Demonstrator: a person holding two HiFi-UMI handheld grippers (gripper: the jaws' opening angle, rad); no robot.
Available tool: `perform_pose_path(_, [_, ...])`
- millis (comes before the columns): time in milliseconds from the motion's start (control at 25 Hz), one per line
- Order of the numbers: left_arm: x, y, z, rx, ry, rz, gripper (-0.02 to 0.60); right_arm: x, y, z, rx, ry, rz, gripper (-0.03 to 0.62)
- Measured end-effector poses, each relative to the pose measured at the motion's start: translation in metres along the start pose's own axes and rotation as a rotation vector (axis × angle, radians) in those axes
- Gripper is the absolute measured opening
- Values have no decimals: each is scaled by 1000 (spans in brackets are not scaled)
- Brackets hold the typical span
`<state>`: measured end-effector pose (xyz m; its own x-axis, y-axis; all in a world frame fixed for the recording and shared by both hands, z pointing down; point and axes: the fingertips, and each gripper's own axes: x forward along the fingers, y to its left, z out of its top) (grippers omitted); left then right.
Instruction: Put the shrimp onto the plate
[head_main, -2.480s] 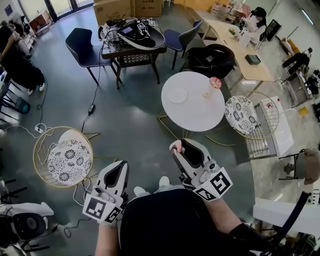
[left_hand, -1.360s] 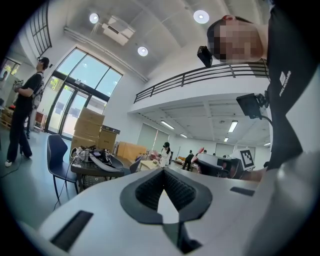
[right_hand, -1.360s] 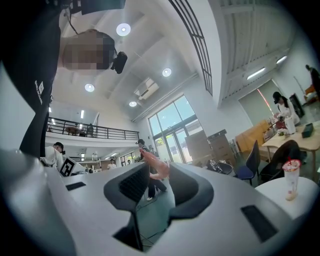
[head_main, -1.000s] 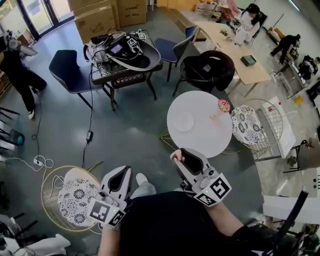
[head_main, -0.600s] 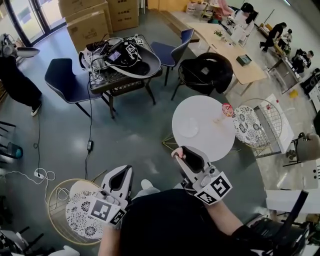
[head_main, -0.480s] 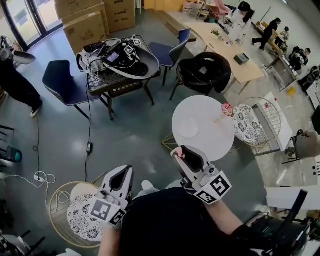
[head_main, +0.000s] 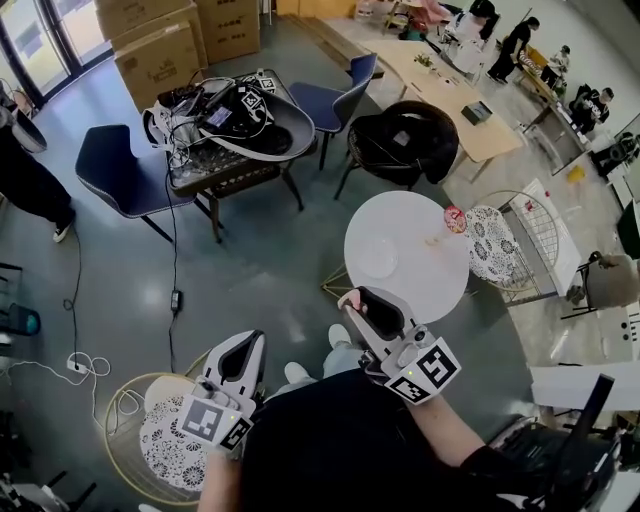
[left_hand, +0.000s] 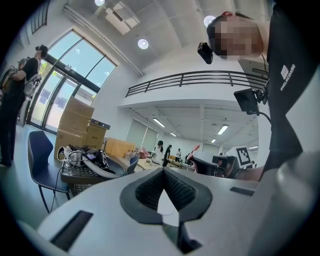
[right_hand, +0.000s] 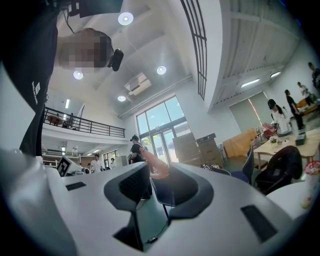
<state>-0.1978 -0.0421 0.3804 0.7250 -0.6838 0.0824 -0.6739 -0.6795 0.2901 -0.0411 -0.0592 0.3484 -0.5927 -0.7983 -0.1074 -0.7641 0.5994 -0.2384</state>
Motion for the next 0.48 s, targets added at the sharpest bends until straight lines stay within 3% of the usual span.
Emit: perform_pose_path(480, [53,11,7,8,44,12,6,25,-89,-43,28,137,-99,129])
